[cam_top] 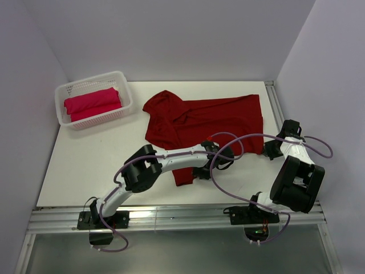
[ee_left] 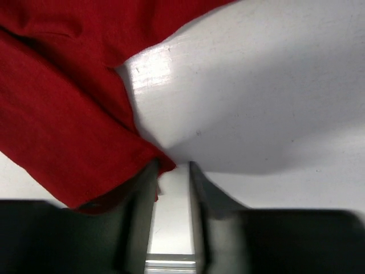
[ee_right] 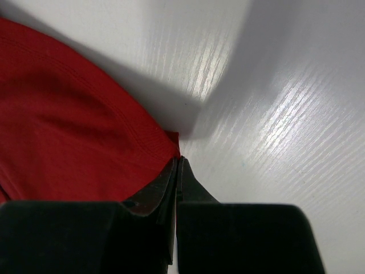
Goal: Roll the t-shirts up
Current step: Flatten the tshirt
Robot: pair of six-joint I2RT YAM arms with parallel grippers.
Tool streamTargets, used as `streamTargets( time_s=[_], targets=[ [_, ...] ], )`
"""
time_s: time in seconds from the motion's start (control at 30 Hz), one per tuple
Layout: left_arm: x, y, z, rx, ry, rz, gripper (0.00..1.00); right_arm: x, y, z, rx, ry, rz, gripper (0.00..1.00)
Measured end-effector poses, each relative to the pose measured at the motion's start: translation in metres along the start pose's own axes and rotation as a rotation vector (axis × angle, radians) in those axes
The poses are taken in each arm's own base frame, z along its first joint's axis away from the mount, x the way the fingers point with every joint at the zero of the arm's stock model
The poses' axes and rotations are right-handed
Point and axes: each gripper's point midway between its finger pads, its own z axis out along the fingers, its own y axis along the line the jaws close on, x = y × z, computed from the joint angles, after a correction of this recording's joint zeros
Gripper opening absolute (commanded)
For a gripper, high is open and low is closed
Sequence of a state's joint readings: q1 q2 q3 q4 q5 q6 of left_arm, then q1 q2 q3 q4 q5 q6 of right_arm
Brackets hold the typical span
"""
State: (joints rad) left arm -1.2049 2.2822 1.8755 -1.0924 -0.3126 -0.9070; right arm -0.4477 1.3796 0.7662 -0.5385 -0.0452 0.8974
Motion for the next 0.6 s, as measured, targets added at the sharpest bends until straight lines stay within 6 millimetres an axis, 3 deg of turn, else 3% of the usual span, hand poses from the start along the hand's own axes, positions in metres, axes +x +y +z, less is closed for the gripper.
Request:
streamTargets(
  time_s=[0.1, 0.23, 0.3, 0.6],
  targets=[
    [-0.0009, 0.0013, 0.0012, -0.006, 0.001, -0.002, 0.17, 0.0001, 0.0000, 0.0001, 0.000, 0.001, 0.002, 0.00],
    [-0.0015, 0.0063, 0.0032, -0.024, 0.005, -0.004, 0.11, 0.0003, 0.0001, 0.0002, 0.000, 0.001, 0.002, 0.00],
    [-0.0021, 0.0071, 0.0037, -0.025, 0.006, -0.006, 0.00, 0.0003, 0.0001, 0.0002, 0.000, 0.001, 0.002, 0.00],
    [-0.0038, 0.0096, 0.0016, -0.030, 0.001, -0.017, 0.00, 0.0008, 0.0004, 0.0001, -0.001, 0.004, 0.003, 0.00]
  ],
)
